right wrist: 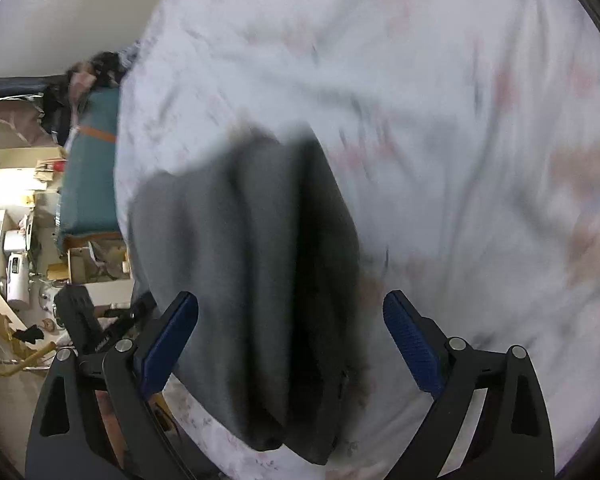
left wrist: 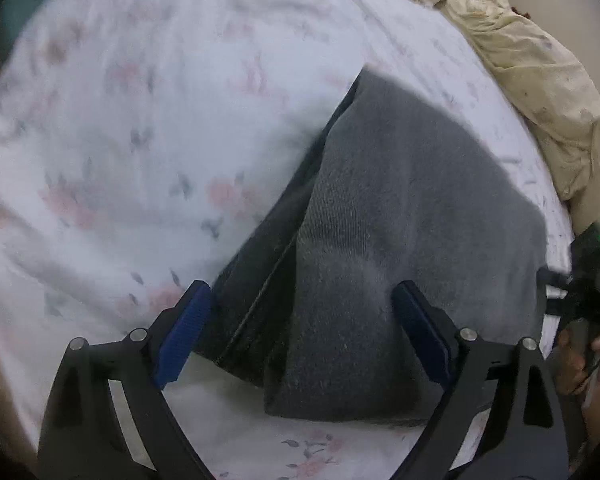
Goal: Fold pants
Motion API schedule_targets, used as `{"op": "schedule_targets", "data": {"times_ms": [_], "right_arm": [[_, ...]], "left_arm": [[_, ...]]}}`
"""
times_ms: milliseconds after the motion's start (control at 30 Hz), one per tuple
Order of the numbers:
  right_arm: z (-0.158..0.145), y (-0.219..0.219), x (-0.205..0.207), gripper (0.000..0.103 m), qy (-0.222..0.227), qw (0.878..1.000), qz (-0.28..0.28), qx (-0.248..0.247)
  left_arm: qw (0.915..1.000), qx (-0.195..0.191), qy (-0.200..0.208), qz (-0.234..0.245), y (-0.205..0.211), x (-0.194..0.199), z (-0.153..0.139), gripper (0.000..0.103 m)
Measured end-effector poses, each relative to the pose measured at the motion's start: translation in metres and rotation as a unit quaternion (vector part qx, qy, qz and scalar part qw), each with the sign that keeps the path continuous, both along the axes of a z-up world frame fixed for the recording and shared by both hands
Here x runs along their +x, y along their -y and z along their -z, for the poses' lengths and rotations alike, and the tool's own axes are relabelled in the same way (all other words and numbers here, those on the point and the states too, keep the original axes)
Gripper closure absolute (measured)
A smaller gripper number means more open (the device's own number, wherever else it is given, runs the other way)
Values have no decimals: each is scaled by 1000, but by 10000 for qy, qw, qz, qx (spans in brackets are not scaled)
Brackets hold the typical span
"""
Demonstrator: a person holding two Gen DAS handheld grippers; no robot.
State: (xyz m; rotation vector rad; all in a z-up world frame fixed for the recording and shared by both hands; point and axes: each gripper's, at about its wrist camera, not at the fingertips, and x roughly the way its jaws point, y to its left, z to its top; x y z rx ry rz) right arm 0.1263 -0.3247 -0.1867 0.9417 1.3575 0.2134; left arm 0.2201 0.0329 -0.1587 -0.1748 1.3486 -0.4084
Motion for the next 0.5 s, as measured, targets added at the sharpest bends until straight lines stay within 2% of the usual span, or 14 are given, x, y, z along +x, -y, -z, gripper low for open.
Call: {"op": "schedule_targets", "data": {"times_ms": [33, 67, 100, 133, 167, 200, 233, 267, 367, 433, 500], "right_arm": [[9, -6, -3, 7, -144, 9997, -53, 191], [14, -11, -5, 9, -152, 9994, -96, 310], [12, -17, -4, 16, 3, 9996, -133, 229], [4, -23, -4, 46, 271, 9993, -229, 106], [-3, -30, -1, 57, 472, 9983, -347, -65], [-14, -38, -1, 65, 659, 9963, -480, -280], [-25, -43, 0, 74, 846, 9935, -649, -396], [-39, -44, 2, 75, 1020, 9899, -813, -553], [-73, -41, 13, 77, 1495, 9795, -1179, -652], [-101, -42, 22, 77, 1921, 9655, -1639, -633], [-116, -47, 26, 77, 2063, 9535, -2115, -593]], "left_arm": [[9999, -104, -50, -35, -3, -1, 3, 12], [9998, -168, -61, -35, -4, -1, 3, 18], [9995, -294, -64, 32, -2, -3, 1, 35], [9996, -266, -35, 104, 2, -6, -3, 43], [9993, -193, 144, 275, 9, -11, -10, 77], [9961, 143, 629, 597, 20, -20, -24, 84], [9907, 415, 980, 849, 30, -31, -34, 85], [9886, 480, 1141, 856, 32, -40, -44, 87], [9930, 154, 1077, 455, 16, -58, -73, 89], [9915, 62, 1283, 225, 10, -79, -102, 89], [9913, -2, 1317, -75, 3, -104, -121, 89]]}}
